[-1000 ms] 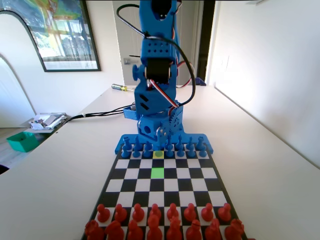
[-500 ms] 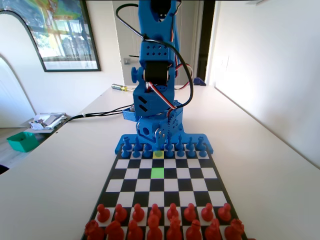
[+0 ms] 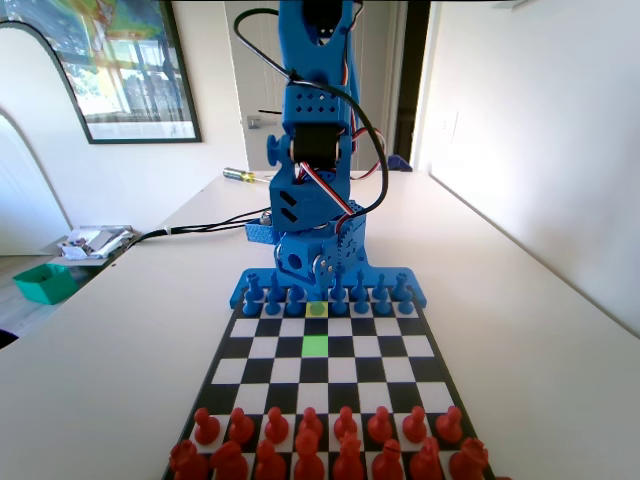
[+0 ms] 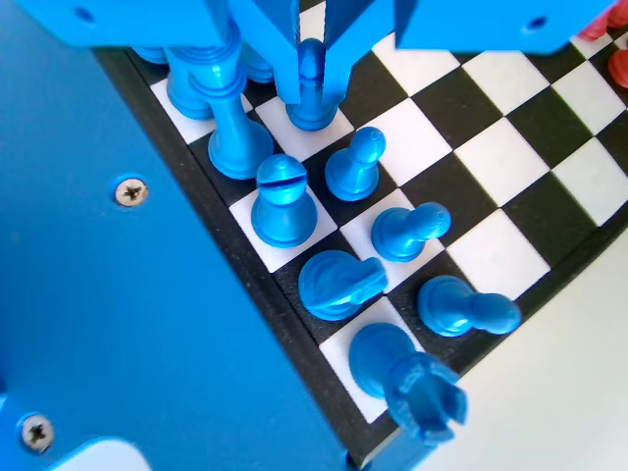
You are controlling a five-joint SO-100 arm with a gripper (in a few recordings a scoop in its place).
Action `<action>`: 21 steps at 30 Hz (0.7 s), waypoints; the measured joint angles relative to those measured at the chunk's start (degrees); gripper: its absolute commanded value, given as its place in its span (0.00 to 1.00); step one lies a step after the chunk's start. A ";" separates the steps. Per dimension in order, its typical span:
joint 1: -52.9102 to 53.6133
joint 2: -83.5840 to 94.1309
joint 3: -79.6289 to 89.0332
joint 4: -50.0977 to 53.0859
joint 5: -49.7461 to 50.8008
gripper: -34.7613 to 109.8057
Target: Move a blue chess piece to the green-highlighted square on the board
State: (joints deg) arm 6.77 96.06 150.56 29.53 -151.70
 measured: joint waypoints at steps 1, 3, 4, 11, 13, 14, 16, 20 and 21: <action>0.35 -0.09 -0.35 0.09 -0.26 0.25; 0.79 -0.26 -1.85 0.79 -0.53 0.25; 0.79 -0.44 -2.90 1.58 -0.53 0.25; 1.76 -0.44 -14.85 16.35 2.55 0.25; 1.58 -0.88 -17.67 20.04 3.60 0.25; 1.32 -1.32 -18.63 21.18 4.39 0.25; 0.70 -2.11 -20.48 22.94 5.54 0.25; -0.62 -5.62 -24.52 24.08 9.84 0.25; -0.79 -6.86 -25.49 24.08 11.07 0.25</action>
State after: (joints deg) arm 5.98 89.21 125.07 53.61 -140.62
